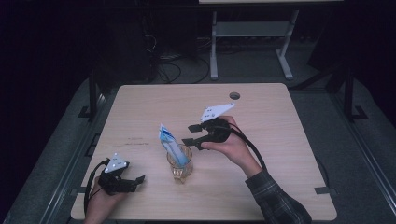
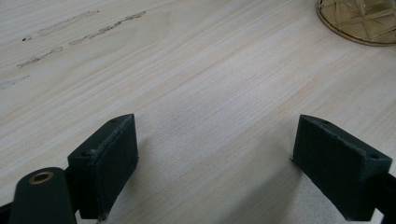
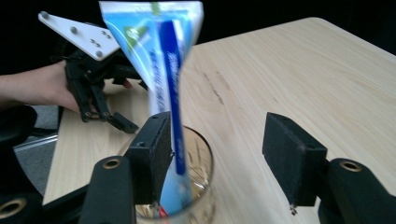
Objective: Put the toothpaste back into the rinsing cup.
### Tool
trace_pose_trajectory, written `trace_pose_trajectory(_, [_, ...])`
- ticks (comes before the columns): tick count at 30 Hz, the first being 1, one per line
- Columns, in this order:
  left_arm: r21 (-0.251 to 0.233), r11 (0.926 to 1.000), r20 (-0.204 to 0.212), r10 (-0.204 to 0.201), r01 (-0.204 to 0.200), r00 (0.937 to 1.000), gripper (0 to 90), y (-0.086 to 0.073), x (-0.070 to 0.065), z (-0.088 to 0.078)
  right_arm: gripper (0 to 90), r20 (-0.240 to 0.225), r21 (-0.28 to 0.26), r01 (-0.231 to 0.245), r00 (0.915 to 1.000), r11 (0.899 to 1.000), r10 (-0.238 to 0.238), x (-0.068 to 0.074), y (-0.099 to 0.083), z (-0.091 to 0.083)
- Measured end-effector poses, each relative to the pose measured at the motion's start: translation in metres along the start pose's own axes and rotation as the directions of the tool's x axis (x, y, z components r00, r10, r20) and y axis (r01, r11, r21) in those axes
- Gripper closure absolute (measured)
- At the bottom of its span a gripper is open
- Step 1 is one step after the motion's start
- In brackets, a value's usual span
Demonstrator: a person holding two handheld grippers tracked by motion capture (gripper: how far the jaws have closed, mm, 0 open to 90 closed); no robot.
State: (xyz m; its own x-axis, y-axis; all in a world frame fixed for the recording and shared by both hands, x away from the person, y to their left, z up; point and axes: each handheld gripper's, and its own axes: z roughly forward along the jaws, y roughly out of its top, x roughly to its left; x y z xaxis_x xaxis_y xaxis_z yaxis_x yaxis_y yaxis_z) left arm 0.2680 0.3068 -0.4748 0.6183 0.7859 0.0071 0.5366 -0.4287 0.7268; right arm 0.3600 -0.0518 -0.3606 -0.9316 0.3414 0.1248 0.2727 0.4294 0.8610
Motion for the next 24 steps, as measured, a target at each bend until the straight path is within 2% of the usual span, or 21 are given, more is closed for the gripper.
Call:
trace_pose_trajectory(7, [0.0,1.0,0.0,0.0,0.0,1.0,13.1,0.0,0.0,0.0,36.6,0.068,-0.003,-0.026,0.9973,1.0,0.027,-0.009,-0.013,-0.016])
trace_pose_trajectory(12, [0.0,1.0,0.0,0.0,0.0,1.0,13.1,0.0,0.0,0.0,33.6,0.152,0.029,-0.029,0.988,0.999,0.024,-0.012,-0.02,-0.027])
trace_pose_trajectory(21, [0.001,1.0,-0.002,0.0,0.0,1.0,13.1,0.0,0.0,0.0,31.6,0.227,0.016,-0.071,0.9718,0.997,0.066,-0.019,-0.041,-0.048])
trace_pose_trajectory(24, [0.001,1.0,-0.002,0.0,0.0,1.0,13.1,0.0,0.0,0.0,31.7,0.237,0.005,-0.089,0.9677,0.996,0.085,-0.021,-0.049,-0.056])
